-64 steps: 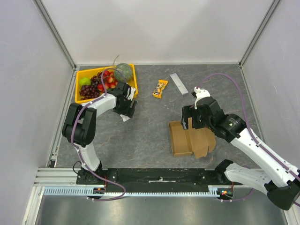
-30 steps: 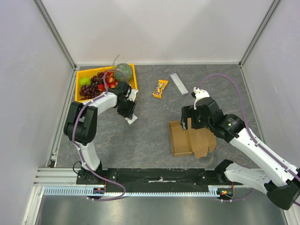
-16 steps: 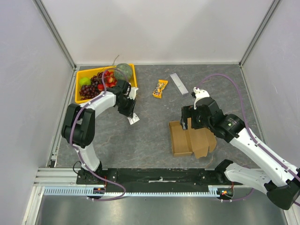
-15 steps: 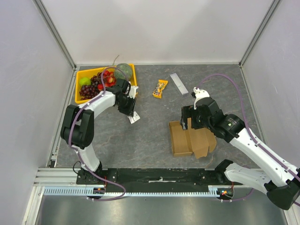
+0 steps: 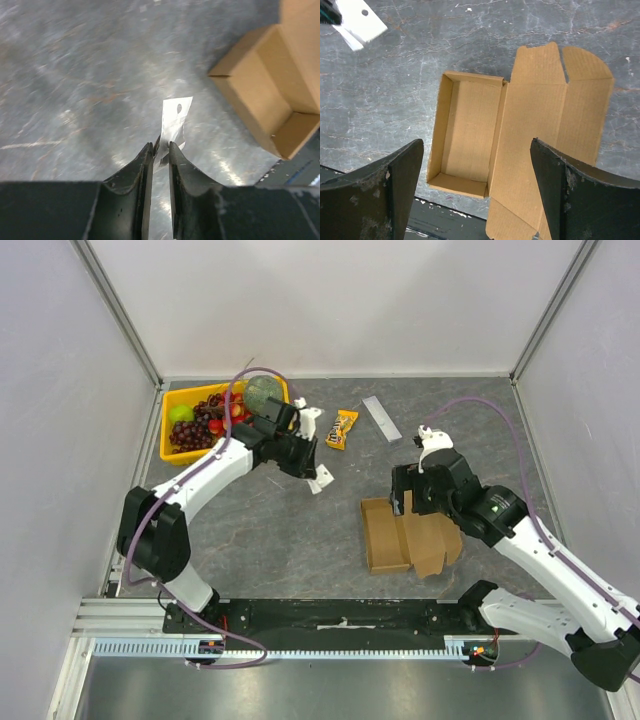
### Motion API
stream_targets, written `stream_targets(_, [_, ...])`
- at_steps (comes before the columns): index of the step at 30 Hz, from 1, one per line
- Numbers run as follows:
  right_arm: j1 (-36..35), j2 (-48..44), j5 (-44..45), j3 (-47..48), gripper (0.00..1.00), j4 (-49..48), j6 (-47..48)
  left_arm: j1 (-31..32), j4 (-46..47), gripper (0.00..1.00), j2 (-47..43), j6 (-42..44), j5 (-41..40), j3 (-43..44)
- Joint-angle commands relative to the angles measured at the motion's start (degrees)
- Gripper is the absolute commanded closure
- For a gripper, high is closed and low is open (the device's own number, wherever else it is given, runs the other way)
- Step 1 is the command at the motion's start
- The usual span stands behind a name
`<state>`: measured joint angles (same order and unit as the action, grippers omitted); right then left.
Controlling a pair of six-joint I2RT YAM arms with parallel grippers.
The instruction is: Fold the paper box
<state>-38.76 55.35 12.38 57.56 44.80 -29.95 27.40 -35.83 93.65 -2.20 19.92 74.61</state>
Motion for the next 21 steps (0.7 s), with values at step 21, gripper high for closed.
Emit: stream_targets(21, [0.09,-4.9,8.18,7.22,0.06,5.48,-0.72,21.99,14.3,0.77,10.41,-10.9,8.11,8.97])
